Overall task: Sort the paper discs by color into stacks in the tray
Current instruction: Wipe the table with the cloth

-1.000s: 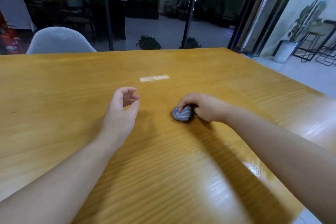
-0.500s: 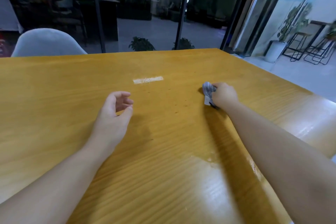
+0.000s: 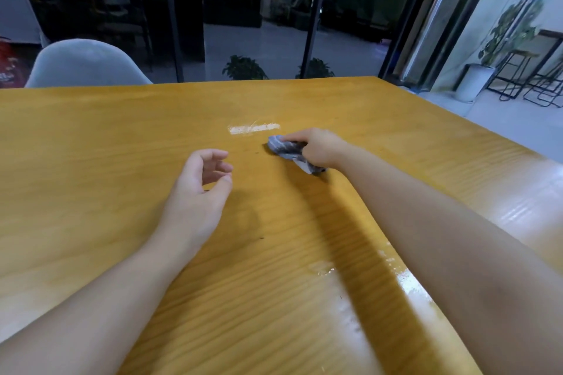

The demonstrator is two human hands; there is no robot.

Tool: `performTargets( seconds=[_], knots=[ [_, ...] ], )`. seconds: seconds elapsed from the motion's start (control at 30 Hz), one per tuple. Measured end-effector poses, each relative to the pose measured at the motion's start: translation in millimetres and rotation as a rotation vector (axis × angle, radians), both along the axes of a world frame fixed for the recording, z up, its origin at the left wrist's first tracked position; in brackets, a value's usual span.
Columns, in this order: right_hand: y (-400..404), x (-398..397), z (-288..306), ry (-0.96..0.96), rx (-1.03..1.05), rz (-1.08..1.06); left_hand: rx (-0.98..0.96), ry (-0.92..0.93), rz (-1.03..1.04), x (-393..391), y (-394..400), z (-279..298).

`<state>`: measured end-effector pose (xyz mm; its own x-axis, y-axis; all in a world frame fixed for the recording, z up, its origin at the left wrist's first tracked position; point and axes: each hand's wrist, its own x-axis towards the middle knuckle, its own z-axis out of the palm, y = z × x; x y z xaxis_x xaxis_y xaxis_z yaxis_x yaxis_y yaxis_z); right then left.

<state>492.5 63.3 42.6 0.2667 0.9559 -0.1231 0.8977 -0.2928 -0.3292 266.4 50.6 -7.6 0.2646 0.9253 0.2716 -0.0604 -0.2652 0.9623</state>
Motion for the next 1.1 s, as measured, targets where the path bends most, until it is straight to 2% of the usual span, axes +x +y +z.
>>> performTargets(
  seconds=[0.33,0.5,0.7,0.87,1.1],
  knots=[
    [-95,-19,-19,0.132,0.061,0.216,0.172,0.126,-0.061,-5,-19,0],
    [-165,-28,-12,0.031,0.068,0.299,0.196,0.149,-0.071,-7,-23,0],
    [-222,-61,-12,-0.26,-0.067,0.152,0.221,0.171,-0.097,-9,-25,0],
    [-231,-74,-18,-0.151,-0.053,0.115,0.224,0.163,-0.093,-8,-24,-2],
    [-251,-4,-17,-0.156,-0.123,-0.098,0.201,0.146,-0.106,-8,-20,-5]
  ],
)
